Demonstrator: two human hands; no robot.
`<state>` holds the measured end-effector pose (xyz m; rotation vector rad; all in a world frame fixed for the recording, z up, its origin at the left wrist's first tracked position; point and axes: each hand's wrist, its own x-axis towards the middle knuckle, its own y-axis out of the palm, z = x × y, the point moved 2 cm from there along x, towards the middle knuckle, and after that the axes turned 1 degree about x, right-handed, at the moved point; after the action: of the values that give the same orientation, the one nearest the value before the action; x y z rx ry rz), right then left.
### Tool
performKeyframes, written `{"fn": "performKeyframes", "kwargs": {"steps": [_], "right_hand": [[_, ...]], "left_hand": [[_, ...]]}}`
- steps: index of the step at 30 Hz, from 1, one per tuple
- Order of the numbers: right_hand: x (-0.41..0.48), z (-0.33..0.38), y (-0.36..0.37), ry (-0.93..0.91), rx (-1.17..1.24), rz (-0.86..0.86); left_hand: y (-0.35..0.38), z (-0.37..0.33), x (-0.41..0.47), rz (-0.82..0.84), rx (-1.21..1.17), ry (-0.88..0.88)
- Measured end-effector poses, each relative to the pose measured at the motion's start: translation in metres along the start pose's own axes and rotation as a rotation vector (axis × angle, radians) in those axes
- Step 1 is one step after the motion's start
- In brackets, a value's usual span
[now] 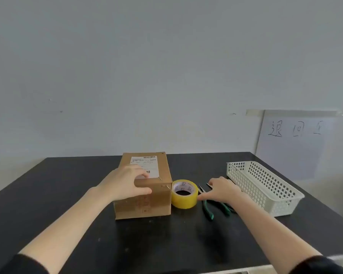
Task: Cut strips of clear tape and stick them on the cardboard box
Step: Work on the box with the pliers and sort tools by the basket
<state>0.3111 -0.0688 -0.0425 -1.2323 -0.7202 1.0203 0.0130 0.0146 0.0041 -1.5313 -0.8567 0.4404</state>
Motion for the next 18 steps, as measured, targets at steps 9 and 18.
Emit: {"fn": "performKeyframes", "kwargs": {"steps": [9,18], "right_hand": [[-0.008,0.002,0.021,0.084,-0.099,0.027],[-0.003,0.000,0.027,0.120,-0.108,0.030]], "left_hand": [[0.008,0.004,0.000,-0.039,-0.008,-0.019],[0.010,0.007,-0.001,-0.062,-0.051,-0.028]]}}
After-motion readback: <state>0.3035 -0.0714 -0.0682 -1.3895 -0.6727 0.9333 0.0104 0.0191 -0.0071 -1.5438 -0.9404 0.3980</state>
